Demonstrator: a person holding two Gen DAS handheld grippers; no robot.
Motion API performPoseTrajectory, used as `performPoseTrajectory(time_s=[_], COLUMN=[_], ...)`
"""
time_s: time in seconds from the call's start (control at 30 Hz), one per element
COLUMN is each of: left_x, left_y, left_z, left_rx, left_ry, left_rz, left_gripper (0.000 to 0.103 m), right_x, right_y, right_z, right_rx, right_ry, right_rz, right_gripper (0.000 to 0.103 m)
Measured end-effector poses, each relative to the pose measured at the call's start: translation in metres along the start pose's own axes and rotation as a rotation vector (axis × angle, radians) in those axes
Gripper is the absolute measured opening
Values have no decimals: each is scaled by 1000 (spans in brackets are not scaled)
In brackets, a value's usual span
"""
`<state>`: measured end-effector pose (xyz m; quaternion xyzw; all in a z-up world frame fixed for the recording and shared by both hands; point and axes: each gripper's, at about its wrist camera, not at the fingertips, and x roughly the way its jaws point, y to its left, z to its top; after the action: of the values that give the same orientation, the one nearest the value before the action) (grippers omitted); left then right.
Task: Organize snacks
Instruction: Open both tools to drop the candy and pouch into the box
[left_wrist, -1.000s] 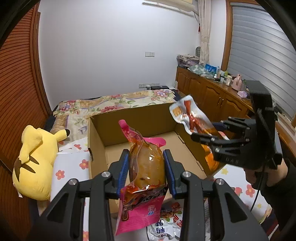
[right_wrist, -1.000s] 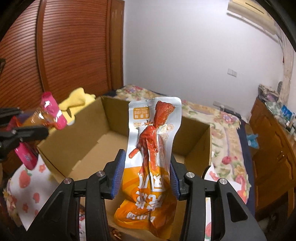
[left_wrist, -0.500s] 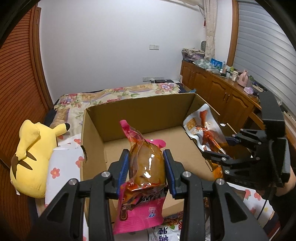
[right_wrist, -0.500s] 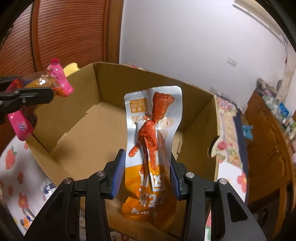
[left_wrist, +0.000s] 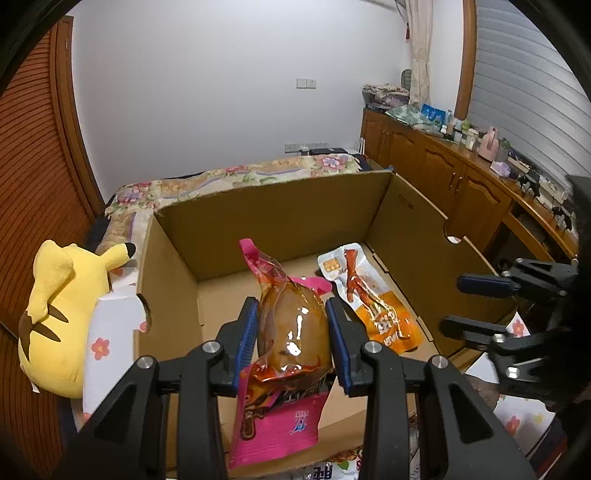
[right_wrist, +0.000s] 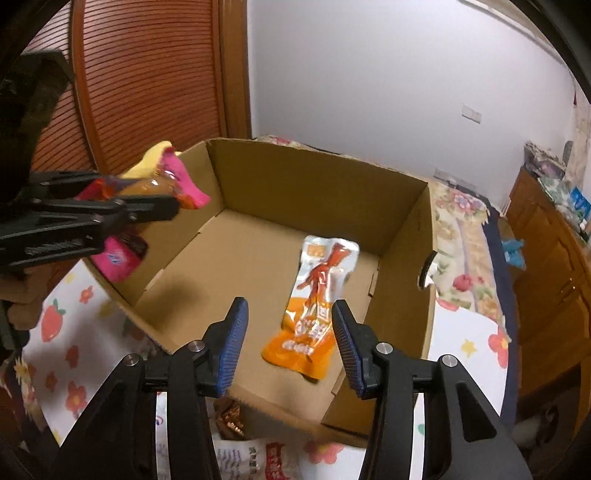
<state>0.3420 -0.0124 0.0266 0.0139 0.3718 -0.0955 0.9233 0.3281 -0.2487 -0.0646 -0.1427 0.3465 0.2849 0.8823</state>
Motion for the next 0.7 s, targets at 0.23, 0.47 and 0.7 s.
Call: performPoseTrajectory(time_s=[0.23,0.47,0.7], left_x=[13,-9,-54], left_y=[-5,-13,-21], left_z=[-4,-7,-23], left_rx=[9,28,53], left_ry=[38,-1,-55], left_rz=[8,5,-26], left_gripper=[39,45,46], right_x=[-24,-42,-70], right_y=[4,12,18], right_z=[-7,-18,-36], right_rx=[19,42,73], right_ry=[-46,-77,-119], right_rz=[24,27,21], right_gripper=[50,51,54])
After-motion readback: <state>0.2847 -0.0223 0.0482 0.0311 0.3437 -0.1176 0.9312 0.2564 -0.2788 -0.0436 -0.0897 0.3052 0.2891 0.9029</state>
